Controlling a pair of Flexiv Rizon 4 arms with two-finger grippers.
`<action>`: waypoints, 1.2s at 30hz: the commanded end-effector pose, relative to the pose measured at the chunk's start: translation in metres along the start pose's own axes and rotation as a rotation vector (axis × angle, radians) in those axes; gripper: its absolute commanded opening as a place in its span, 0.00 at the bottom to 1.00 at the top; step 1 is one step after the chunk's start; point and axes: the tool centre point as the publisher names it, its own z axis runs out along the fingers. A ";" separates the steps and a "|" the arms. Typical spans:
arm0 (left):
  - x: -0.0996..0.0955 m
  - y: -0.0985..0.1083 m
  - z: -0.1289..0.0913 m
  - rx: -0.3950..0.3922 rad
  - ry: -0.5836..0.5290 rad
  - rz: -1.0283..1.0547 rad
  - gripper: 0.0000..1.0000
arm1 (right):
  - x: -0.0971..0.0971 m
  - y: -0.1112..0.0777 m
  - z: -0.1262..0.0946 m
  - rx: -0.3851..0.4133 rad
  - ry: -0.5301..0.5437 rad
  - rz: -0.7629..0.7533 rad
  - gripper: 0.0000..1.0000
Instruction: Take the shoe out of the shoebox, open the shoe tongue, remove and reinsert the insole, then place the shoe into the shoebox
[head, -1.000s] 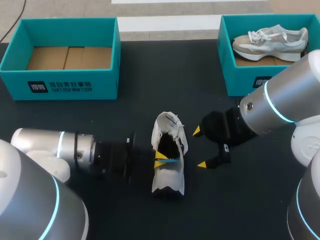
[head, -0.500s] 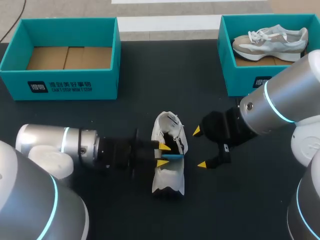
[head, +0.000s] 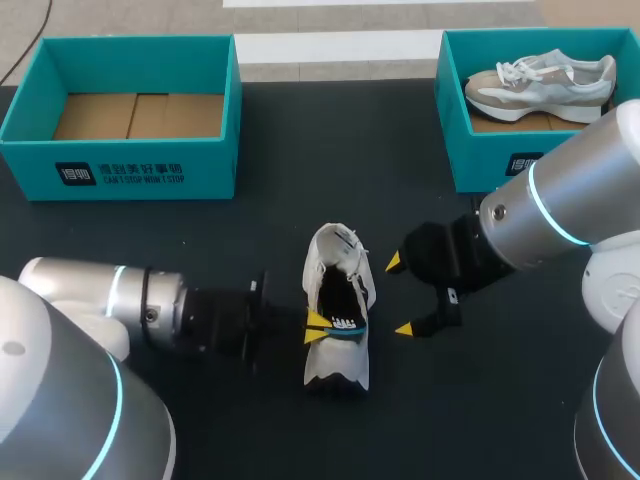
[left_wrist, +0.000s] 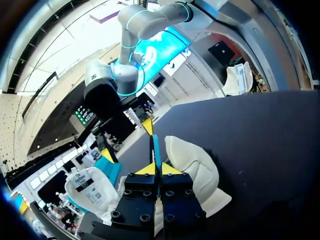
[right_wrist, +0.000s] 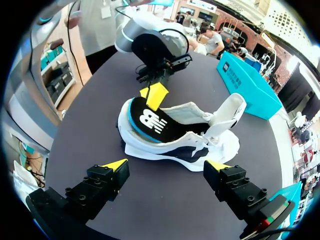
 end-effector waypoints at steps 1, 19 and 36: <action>-0.006 0.017 0.007 -0.007 0.028 -0.011 0.00 | 0.001 0.000 0.001 -0.001 -0.002 0.000 1.00; -0.018 -0.003 -0.006 -0.014 0.061 0.017 0.48 | 0.001 0.000 0.001 -0.001 -0.002 0.000 1.00; -0.062 -0.035 -0.026 0.007 0.223 0.011 1.00 | 0.001 0.000 0.001 -0.001 -0.002 0.000 1.00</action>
